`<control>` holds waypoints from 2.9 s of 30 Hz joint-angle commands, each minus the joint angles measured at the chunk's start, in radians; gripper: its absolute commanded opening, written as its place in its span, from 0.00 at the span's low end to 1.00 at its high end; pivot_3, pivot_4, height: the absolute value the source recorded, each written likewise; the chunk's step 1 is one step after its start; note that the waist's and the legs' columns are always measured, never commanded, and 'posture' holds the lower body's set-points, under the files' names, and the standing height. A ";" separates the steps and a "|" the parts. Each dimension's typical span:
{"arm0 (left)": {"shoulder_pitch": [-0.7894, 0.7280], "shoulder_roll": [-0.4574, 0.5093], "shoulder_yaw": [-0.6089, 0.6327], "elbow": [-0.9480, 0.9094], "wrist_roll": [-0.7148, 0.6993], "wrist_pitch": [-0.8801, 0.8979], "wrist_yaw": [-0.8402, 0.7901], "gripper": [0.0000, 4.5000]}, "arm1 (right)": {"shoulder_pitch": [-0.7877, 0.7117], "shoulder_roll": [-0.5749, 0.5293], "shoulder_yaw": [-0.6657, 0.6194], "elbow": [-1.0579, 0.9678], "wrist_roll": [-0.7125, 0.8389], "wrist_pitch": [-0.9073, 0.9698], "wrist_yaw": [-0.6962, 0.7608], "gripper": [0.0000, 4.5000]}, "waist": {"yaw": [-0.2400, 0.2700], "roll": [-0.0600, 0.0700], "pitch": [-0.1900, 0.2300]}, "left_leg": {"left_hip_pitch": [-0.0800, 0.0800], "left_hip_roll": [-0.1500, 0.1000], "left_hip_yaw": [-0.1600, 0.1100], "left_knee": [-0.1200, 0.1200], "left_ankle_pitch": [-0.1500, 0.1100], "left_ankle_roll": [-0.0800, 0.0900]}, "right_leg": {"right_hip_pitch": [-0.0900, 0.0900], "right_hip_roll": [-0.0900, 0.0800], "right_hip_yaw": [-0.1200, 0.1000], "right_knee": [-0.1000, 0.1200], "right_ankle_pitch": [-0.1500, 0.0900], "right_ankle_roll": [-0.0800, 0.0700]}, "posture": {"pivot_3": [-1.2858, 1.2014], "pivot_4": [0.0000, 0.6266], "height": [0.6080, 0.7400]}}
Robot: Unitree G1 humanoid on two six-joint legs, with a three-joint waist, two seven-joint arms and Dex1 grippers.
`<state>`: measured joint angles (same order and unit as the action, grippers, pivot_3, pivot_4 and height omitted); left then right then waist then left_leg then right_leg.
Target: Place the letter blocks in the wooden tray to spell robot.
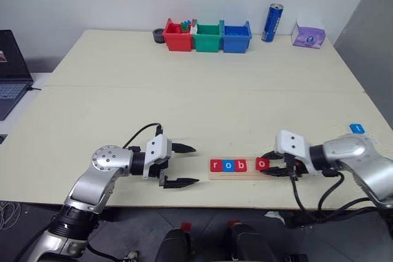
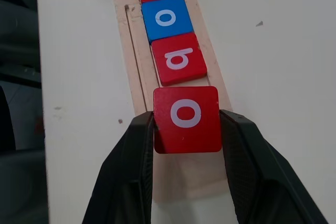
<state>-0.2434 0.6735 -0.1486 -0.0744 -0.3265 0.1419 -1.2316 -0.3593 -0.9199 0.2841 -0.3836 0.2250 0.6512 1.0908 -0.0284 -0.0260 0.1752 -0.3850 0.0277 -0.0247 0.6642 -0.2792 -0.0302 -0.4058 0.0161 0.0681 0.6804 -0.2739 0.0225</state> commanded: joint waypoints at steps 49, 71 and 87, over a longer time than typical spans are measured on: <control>0.022 0.003 0.009 -0.051 -0.001 -0.023 0.026 1.00 | -0.005 0.067 -0.107 -0.051 -0.047 0.052 -0.075 0.92 | -0.001 0.000 0.000 | 0.000 0.000 0.000 0.000 0.000 0.000 | 0.000 0.000 -0.002 0.000 0.002 -0.003 | 0.52 0.24 1.00; 0.005 -0.012 -0.003 -0.073 0.004 0.005 0.037 1.00 | -0.009 0.117 0.027 0.005 -0.150 -0.011 -0.121 0.00 | -0.003 0.000 0.000 | 0.000 0.000 0.000 0.000 0.000 0.000 | 0.000 0.000 -0.001 0.001 0.001 -0.002 | 0.52 0.24 1.00; -0.016 -0.006 0.007 -0.125 -0.002 0.081 0.044 1.00 | 0.025 0.028 -0.059 -0.078 -0.097 0.030 -0.081 0.00 | -0.002 0.000 0.000 | 0.000 0.000 -0.001 0.000 0.000 0.000 | 0.000 0.000 -0.001 0.000 0.001 -0.002 | 0.52 0.24 1.00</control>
<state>-0.2535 0.6631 -0.1521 -0.1683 -0.3145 0.2315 -1.1885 -0.3477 -0.8707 0.2560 -0.4180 0.1057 0.6746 0.9901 -0.0302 -0.0260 0.1752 -0.3851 0.0278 -0.0254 0.6641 -0.2792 -0.0303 -0.4057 0.0163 0.0665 0.6807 -0.2727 0.0204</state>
